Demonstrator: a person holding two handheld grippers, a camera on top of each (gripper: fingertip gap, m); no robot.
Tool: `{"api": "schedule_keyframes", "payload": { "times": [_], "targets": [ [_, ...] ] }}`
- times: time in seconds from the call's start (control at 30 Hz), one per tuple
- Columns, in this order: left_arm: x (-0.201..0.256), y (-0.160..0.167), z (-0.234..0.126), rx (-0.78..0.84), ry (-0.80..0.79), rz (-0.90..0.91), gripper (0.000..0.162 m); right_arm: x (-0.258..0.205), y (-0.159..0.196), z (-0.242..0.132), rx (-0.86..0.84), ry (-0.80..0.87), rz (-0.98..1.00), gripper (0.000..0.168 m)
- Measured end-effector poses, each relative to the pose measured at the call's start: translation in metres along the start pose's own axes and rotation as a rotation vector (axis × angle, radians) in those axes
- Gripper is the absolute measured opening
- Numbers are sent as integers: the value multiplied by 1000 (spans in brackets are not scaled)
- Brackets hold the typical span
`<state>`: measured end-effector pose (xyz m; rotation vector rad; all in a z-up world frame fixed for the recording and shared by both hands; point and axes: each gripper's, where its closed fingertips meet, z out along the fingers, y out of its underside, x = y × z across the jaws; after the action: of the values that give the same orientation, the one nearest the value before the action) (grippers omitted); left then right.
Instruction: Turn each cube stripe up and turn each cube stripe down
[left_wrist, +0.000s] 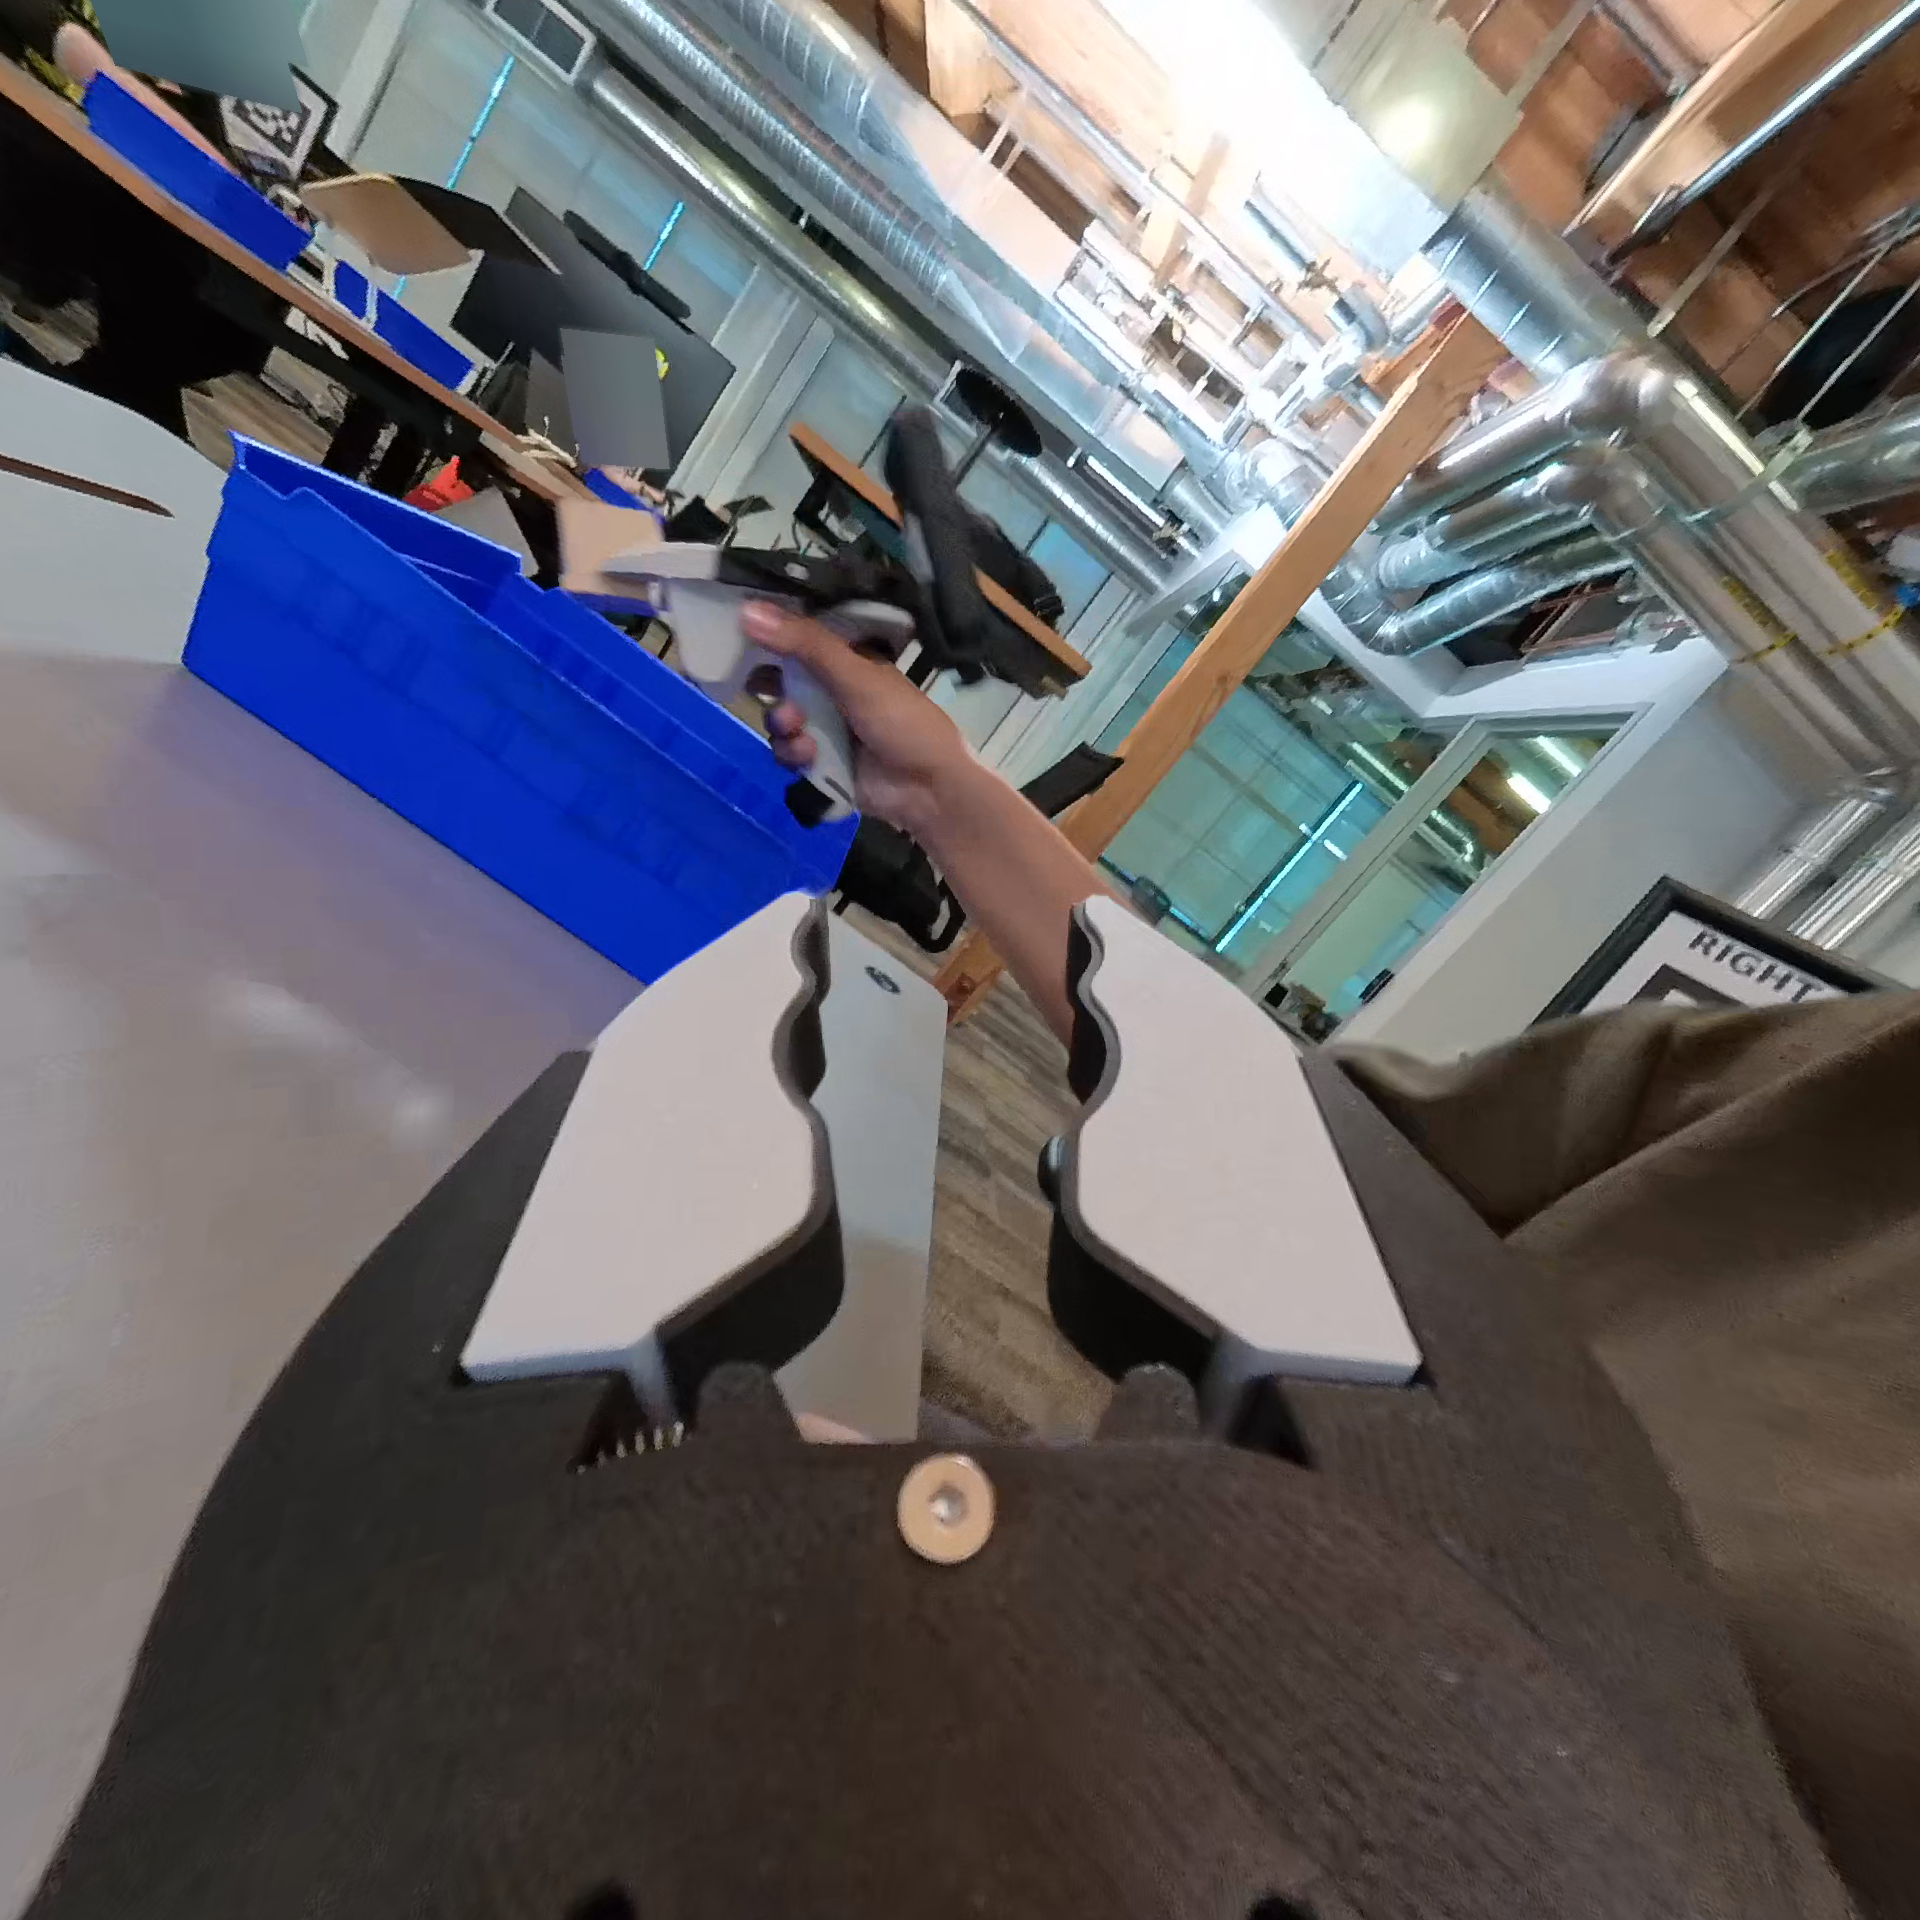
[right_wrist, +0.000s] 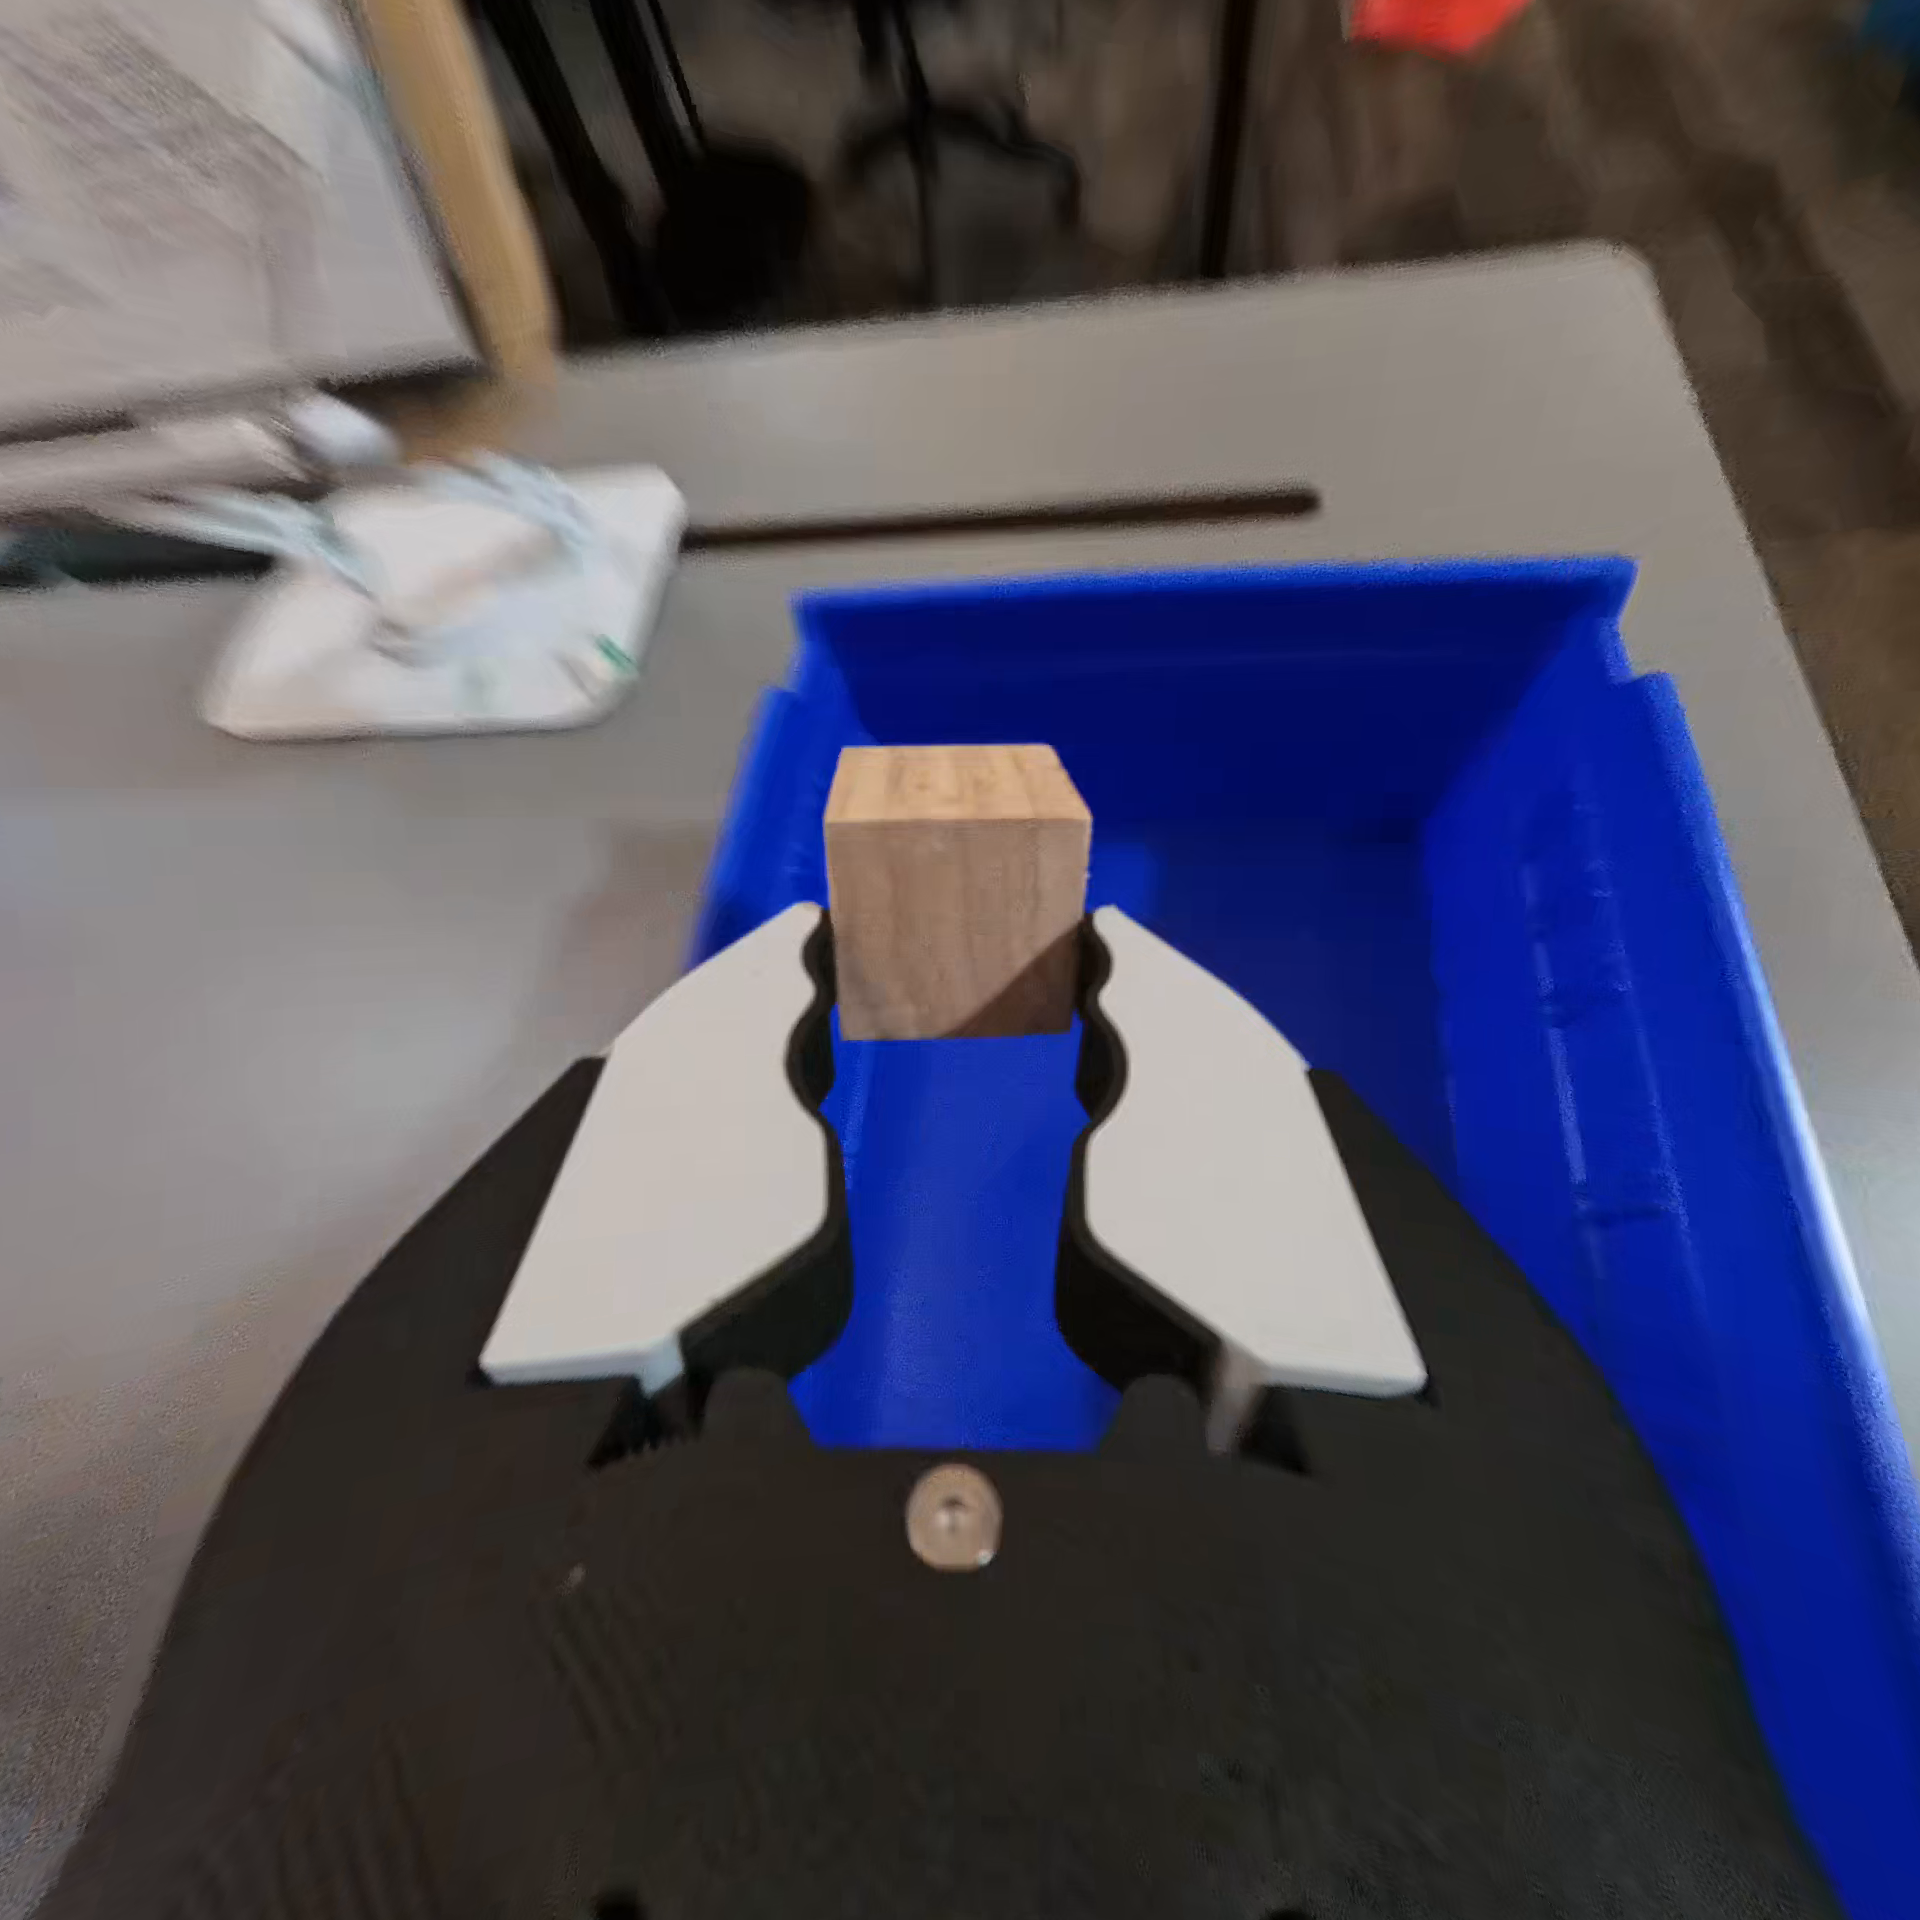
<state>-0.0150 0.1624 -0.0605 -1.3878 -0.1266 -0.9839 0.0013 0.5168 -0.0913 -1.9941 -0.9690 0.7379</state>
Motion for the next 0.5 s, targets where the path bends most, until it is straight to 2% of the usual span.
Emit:
{"api": "schedule_keyframes", "payload": {
  "times": [0.1,0.27,0.37,0.5],
  "targets": [
    [-6,6,1,-40,-29,34,43,12,18,48,-181,18,-15,45],
    [-20,5,-4,-71,-96,83,43,17,46,100,-366,95,-98,45],
    [-27,-1,-13,-59,-139,107,43,17,52,116,-413,109,-84,45],
    [-27,-6,-21,-31,-145,70,43,19,51,119,-430,142,-117,46]
  ]
}}
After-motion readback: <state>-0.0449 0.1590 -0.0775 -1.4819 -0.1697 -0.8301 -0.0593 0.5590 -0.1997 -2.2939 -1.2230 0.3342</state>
